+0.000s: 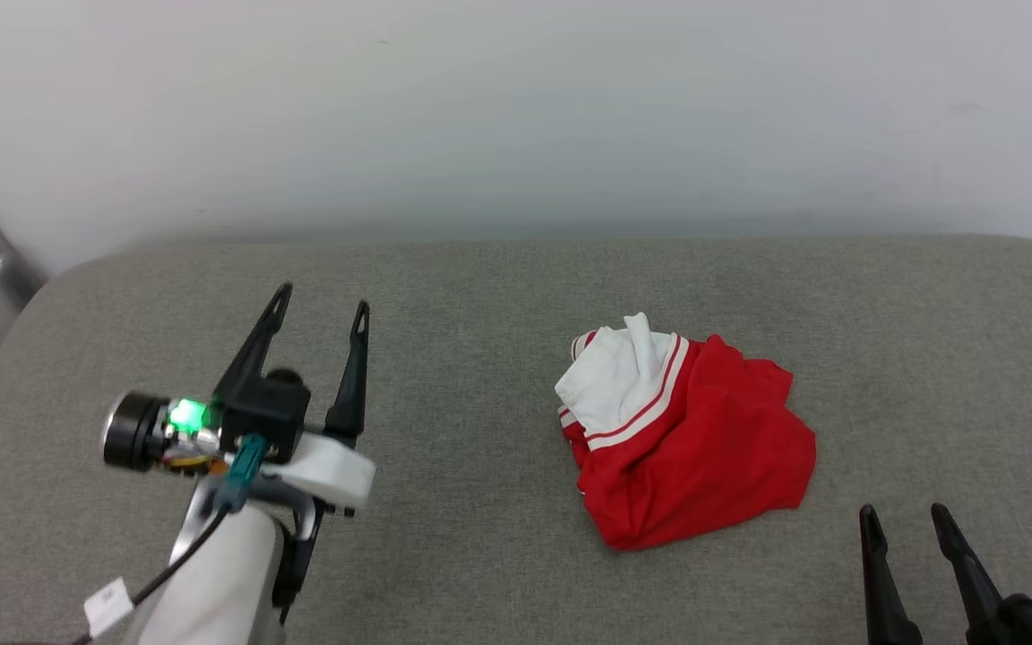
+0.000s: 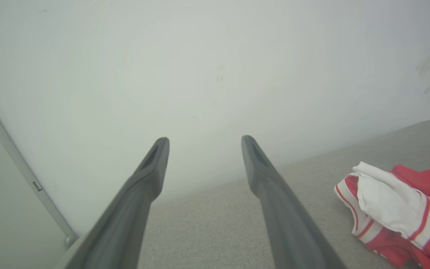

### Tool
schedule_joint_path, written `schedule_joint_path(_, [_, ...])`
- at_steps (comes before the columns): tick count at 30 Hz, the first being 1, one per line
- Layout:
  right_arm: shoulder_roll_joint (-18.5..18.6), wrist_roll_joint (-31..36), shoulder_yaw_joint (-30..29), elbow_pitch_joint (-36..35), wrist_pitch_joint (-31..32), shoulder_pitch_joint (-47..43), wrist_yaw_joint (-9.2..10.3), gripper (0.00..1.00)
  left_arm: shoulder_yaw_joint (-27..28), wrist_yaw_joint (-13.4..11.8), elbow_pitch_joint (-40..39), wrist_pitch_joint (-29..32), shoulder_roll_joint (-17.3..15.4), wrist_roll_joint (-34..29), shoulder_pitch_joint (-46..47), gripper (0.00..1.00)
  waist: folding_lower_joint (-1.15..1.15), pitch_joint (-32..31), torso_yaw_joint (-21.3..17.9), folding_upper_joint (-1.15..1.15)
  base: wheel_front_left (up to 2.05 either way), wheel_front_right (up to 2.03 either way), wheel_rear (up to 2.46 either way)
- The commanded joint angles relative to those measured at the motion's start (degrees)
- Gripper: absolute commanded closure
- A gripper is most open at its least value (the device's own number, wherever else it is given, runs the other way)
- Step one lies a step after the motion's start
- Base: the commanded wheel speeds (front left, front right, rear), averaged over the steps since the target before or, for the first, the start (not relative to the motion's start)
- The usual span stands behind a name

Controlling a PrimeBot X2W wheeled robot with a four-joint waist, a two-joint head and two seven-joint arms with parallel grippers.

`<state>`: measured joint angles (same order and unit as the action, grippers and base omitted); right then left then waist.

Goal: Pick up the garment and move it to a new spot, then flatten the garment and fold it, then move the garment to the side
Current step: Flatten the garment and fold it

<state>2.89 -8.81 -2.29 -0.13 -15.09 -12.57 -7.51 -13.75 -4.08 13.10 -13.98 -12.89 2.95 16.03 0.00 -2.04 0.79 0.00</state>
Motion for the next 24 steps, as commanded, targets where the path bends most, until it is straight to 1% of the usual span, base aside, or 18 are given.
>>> schedule_joint_path(1, [0.0, 0.1, 0.2, -0.1, -0.1, 0.9, 0.03, 0.00, -0.5, 0.8, 0.4, 0.3, -0.3, -0.6, 3.3, 0.00, 0.00, 0.6, -0.6, 0.00, 0.00, 0.00, 0.00])
schedule_joint_path(5, [0.0, 0.3, 0.6, -0.2, -0.1, 2.0, 0.04, 0.00, -3.2, 4.7, 3.9, 5.5, -0.8, -2.0, 13.0, 0.00, 0.00, 2.0, -2.0, 0.00, 0.00, 0.00, 0.00])
schedule_joint_path(10, [0.0, 0.1, 0.9, -0.4, -0.1, 3.7, 0.03, 0.00, -6.0, 9.2, 7.6, 12.6, 0.1, -1.1, 24.4, 0.00, 0.00, 4.9, -4.0, 0.00, 0.00, 0.00, 0.00])
schedule_joint_path(12, [0.0, -0.1, 1.1, -0.3, -0.1, 4.4, 0.04, 0.00, -7.9, 10.4, 9.6, 16.0, 0.5, -0.1, 28.2, 0.00, 0.00, 6.2, -4.7, 0.00, 0.00, 0.00, 0.00])
schedule_joint_path(15, [-0.1, -0.4, 1.4, -0.3, -0.1, 5.7, 0.03, 0.00, -12.1, 11.4, 12.9, 22.4, 1.2, 3.0, 33.0, 0.00, 0.00, 8.0, -6.0, 0.00, 0.00, 0.00, 0.00])
schedule_joint_path(17, [0.0, -0.6, 1.5, -0.3, -0.1, 6.5, 0.03, 0.00, -18.5, 11.4, 14.3, 26.6, 0.5, 6.8, 36.5, 0.00, 0.00, 9.3, -6.9, 0.00, 0.00, 0.00, 0.00])
schedule_joint_path(21, [-0.1, -1.3, 1.6, -0.3, -0.1, 8.4, 0.03, 0.00, -31.8, 11.4, 15.6, 34.2, -3.2, 16.2, 43.0, 0.00, 0.00, 11.9, -8.6, 0.00, 0.00, 0.00, 0.00])
schedule_joint_path(24, [0.0, -1.7, 1.8, -0.2, -0.1, 9.6, 0.03, 0.00, -41.0, 11.4, 14.6, 40.4, -5.4, 24.3, 47.6, 0.00, 0.00, 13.8, -9.7, 0.00, 0.00, 0.00, 0.00])
